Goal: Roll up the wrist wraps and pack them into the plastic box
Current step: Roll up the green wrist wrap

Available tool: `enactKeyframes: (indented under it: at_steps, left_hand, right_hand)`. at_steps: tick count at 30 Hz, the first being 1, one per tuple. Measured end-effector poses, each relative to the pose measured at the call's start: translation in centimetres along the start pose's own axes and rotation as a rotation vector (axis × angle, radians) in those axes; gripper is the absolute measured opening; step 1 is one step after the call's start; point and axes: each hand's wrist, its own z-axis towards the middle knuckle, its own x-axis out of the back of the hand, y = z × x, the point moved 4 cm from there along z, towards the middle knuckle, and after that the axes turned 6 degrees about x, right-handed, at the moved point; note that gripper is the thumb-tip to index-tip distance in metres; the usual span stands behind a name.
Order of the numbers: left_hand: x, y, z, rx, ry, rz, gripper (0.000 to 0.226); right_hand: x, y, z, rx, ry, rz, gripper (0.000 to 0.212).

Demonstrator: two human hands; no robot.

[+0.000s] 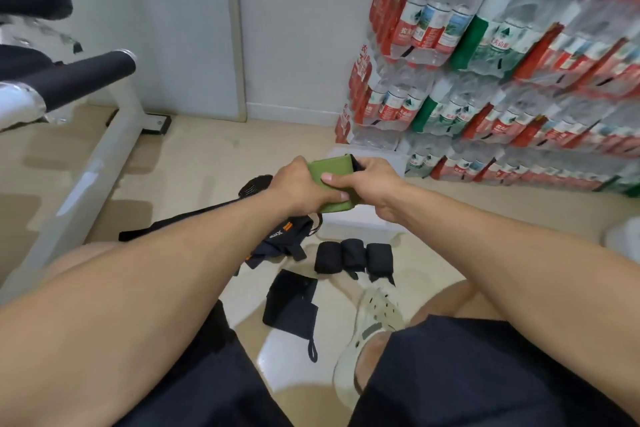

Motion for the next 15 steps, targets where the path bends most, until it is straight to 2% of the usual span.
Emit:
enactKeyframes:
  at_steps: [3, 6, 9, 11, 14, 15]
  left_hand:
    - [-1.2, 0.2, 0.6, -0.04, -0.112, 0.113, 0.063]
    - [-2.1, 0.6, 1.5, -0.109, -0.208, 0.361, 0.056]
    - [-2.6, 1.0, 2.6, -0.136, -0.246, 0.503, 0.068]
    - [-3.0, 1.2, 3.3, -0.152, -0.27, 0.53, 0.077]
    - [-3.4, 1.1, 4.1, -0.153, -0.294, 0.555, 0.082]
    - [-3.6, 1.0, 4.3, -0.15, -0.295, 0.562, 0.082]
  right_hand:
    - [1.6, 1.4, 0.2, -0.031, 0.018, -0.048, 0.037]
    - [2.8, 4.7, 1.5, -0.084, 0.036, -0.097, 0.034]
    - [2.5, 11.4, 3.1, -0.191, 0.088, -0.102, 0.041]
    - [2.2, 17.4, 3.9, -0.295, 0.131, -0.082, 0.046]
    - [1.5, 26.2, 4.4, -0.44, 0.165, -0.082, 0.067]
    - [1.2, 28.2, 4.1, -0.472, 0.169, -0.075, 0.065]
